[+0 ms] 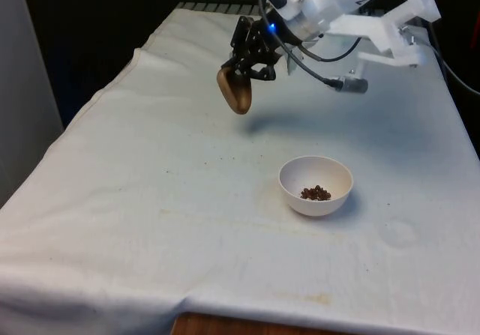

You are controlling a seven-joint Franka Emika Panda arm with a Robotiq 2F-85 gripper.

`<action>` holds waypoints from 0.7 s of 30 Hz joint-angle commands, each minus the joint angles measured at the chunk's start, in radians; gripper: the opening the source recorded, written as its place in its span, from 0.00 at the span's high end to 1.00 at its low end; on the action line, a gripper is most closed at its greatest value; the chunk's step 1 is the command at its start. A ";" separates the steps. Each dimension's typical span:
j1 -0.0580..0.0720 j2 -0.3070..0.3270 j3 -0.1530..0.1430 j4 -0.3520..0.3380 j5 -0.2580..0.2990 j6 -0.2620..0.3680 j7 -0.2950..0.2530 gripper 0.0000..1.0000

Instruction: Pour the coffee beans from the cup into the bowl.

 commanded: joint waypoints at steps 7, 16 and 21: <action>-0.007 0.002 -0.002 -0.001 0.054 0.036 -0.004 1.00; -0.009 0.001 -0.015 -0.002 0.102 0.060 -0.012 1.00; -0.010 0.003 -0.021 -0.003 0.131 0.078 -0.014 1.00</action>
